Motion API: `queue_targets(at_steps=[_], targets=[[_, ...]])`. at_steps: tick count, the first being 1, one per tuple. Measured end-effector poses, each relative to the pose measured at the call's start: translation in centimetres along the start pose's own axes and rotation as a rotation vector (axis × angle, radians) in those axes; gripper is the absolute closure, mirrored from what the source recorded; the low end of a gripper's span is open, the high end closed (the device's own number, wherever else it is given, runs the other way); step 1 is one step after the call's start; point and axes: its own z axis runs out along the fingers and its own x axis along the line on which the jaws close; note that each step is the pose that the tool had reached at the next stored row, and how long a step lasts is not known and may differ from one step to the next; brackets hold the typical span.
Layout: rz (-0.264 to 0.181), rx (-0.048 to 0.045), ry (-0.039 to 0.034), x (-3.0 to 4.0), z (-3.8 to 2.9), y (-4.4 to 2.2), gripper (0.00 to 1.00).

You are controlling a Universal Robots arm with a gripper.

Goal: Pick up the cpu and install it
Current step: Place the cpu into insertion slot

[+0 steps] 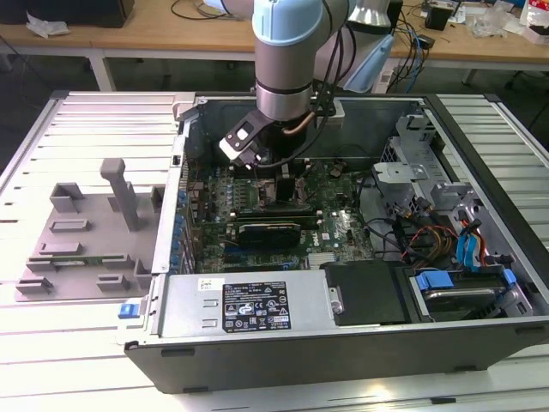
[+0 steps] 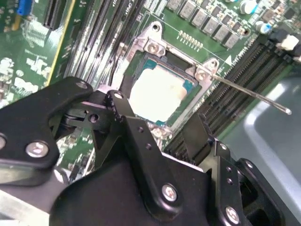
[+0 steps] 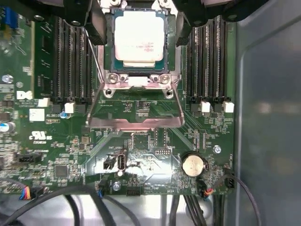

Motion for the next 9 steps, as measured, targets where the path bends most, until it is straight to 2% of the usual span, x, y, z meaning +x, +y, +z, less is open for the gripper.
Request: queue_targets(at_steps=[1,6,8,9], targets=[[0.0,-0.0001,0.0,0.01,-0.32,0.02,0.31],[0.0,-0.0001,-0.0001,0.01,-0.33,0.02,0.31],[0.0,0.0,-0.0001,0.01,-0.34,0.02,0.45],[0.0,-0.0001,-0.0002,0.01,-0.34,0.02,0.45]])
